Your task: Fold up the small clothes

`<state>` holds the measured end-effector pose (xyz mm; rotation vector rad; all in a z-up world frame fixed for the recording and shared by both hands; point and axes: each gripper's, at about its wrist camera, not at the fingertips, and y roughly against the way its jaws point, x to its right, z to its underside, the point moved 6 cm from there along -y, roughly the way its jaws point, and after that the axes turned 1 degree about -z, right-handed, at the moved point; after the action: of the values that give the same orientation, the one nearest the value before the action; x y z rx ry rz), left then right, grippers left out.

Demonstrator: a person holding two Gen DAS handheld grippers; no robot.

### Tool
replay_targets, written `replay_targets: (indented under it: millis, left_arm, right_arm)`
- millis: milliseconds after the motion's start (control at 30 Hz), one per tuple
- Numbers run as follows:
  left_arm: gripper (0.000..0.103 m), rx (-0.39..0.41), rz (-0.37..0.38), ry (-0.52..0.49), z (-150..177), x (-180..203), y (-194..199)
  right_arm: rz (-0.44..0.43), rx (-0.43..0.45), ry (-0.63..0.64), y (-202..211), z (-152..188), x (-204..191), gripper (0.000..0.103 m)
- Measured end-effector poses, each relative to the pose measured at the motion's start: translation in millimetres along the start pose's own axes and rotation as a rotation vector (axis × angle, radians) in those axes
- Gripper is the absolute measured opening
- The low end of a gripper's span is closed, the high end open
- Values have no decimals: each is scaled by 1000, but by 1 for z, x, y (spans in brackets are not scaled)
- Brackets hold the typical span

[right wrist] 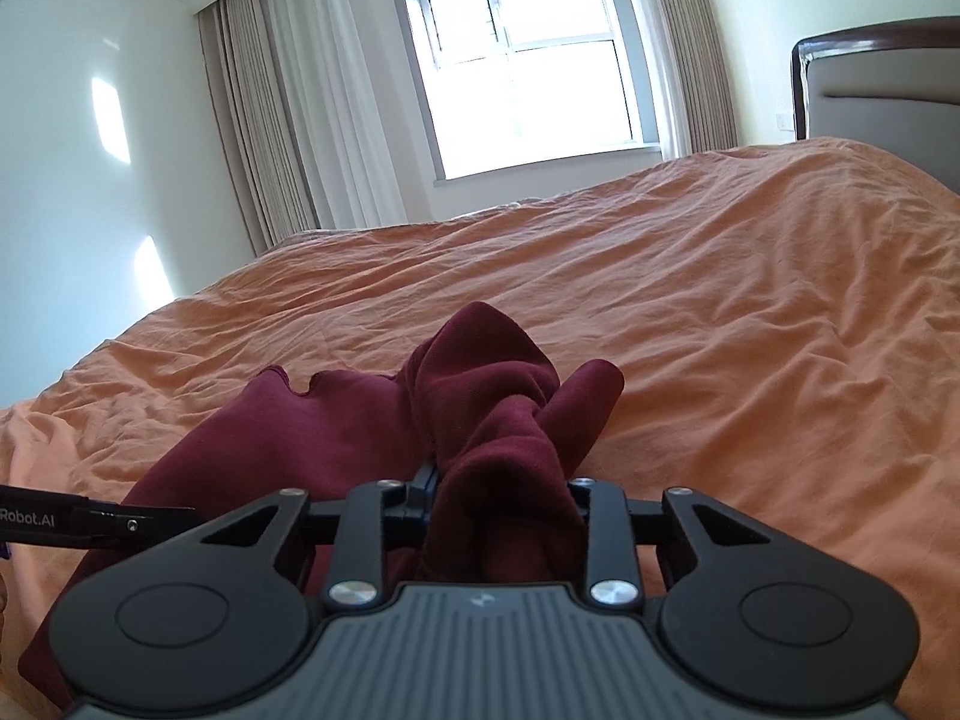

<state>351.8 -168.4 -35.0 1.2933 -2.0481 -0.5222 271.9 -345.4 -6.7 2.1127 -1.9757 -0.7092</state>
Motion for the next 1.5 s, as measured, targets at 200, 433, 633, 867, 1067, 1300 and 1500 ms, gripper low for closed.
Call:
replay_targets:
  millis: [200, 433, 633, 867, 1067, 1300, 1500]
  left_arm:
    - [34, 37, 7, -25, -15, 3, 9]
    - [32, 118, -32, -56, -44, -9, 27]
    - [32, 183, -130, -45, -70, -49, 44]
    - [32, 228, -251, 17, -88, -114, 61]
    - [32, 204, -269, 95, -78, -158, 56]
    - [35, 200, -241, 167, -60, -177, 49]
    - [40, 197, -236, 177, -58, -180, 47]
  right_arm:
    - [-14, 47, 63, 5, -16, -21, 28]
    - [-65, 101, 98, -7, -35, -55, 28]
    - [-149, 119, 140, -44, -50, -106, 28]
    - [-237, 103, 185, -90, -51, -173, 28]
    - [-225, 41, 222, -117, -34, -190, 29]
    - [-197, 14, 231, -118, -23, -185, 35]
    - [-167, 0, 234, -120, -20, -183, 47]
